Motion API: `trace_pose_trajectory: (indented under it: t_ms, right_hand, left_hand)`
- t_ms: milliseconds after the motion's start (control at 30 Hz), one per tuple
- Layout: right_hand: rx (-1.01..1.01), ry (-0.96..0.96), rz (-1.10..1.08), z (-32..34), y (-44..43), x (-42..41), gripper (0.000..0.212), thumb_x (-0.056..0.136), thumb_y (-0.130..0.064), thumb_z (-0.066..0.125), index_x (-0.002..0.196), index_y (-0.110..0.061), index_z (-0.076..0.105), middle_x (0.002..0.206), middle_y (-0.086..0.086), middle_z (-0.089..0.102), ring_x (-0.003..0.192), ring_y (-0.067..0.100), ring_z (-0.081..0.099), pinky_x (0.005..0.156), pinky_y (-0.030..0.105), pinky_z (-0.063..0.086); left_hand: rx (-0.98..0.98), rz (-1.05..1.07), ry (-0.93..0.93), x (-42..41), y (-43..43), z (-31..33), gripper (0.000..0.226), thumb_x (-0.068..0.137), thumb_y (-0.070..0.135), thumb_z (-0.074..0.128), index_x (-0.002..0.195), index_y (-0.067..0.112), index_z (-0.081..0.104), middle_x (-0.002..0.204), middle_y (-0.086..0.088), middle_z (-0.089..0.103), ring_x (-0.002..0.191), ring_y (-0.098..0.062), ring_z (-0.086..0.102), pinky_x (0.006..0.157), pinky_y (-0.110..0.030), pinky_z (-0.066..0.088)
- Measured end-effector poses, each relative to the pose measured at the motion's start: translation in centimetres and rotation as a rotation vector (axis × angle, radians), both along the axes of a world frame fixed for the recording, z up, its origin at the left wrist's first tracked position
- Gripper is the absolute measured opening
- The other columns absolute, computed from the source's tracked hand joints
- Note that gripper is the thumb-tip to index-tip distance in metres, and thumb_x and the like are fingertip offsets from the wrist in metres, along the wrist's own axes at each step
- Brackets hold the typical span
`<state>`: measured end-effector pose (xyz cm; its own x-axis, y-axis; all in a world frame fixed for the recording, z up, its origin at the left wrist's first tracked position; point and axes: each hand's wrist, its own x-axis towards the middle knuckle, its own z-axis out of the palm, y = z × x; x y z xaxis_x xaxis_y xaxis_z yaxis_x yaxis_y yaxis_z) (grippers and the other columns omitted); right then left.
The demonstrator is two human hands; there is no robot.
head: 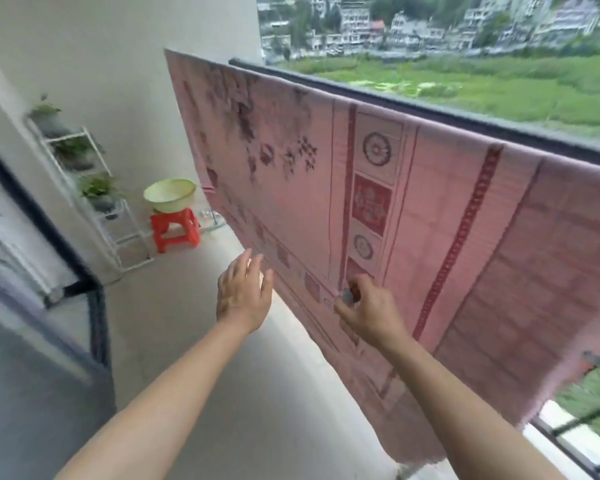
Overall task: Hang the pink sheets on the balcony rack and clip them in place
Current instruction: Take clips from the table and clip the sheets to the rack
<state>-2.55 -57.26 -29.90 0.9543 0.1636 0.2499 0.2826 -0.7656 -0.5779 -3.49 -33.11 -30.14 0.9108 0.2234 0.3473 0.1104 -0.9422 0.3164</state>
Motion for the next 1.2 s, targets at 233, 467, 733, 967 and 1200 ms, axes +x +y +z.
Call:
trace_pose_trajectory:
  t_ms: [233,467,733,967,1200]
  right_hand:
    - [0.013,-0.045,0.144,0.0,11.9,8.9,0.04,0.085,-0.037,0.065,0.121,-0.021,0.066,0.096,-0.001,0.066,0.081,0.018,0.064,0.078,0.034,0.054]
    - [0.146,-0.058,0.241,-1.2,25.3,20.6,0.035,0.083,-0.037,0.065,0.115,-0.024,0.066,0.097,-0.009,0.062,0.078,0.005,0.062,0.078,0.032,0.056]
    - [0.237,-0.072,0.275,-0.2,40.1,39.4,0.04,0.084,-0.044,0.065,0.12,-0.027,0.066,0.091,-0.019,0.057,0.08,0.0,0.059,0.076,0.028,0.054]
    - [0.253,-0.081,0.348,4.0,53.7,53.0,0.04,0.086,-0.045,0.063,0.123,-0.029,0.064,0.099,-0.014,0.06,0.078,-0.001,0.058,0.077,0.029,0.054]
    - [0.229,-0.095,0.378,3.1,67.9,64.1,0.035,0.089,-0.046,0.062,0.12,-0.03,0.064,0.092,-0.02,0.055,0.075,-0.004,0.054,0.071,0.022,0.044]
  left_hand:
    - [-0.045,0.151,0.021,3.4,11.2,0.6,0.07,0.09,0.052,0.016,0.14,0.014,0.048,0.154,-0.011,0.037,0.135,-0.032,0.039,0.107,-0.047,0.033]
    - [0.002,0.236,0.023,11.1,22.9,0.2,0.064,0.094,0.049,0.019,0.145,0.016,0.04,0.158,-0.01,0.028,0.14,-0.03,0.031,0.111,-0.049,0.027]
    - [0.031,0.283,0.026,30.0,36.3,4.2,0.065,0.096,0.053,0.018,0.15,0.019,0.032,0.162,-0.005,0.016,0.146,-0.028,0.021,0.117,-0.052,0.02]
    - [0.104,0.348,-0.04,41.1,48.2,7.6,0.06,0.097,0.049,0.023,0.148,0.019,0.034,0.161,-0.008,0.021,0.144,-0.03,0.025,0.115,-0.049,0.023]
    - [0.062,0.364,-0.043,52.4,62.4,4.9,0.058,0.1,0.048,0.026,0.149,0.019,0.033,0.162,-0.007,0.017,0.145,-0.028,0.022,0.116,-0.049,0.02]
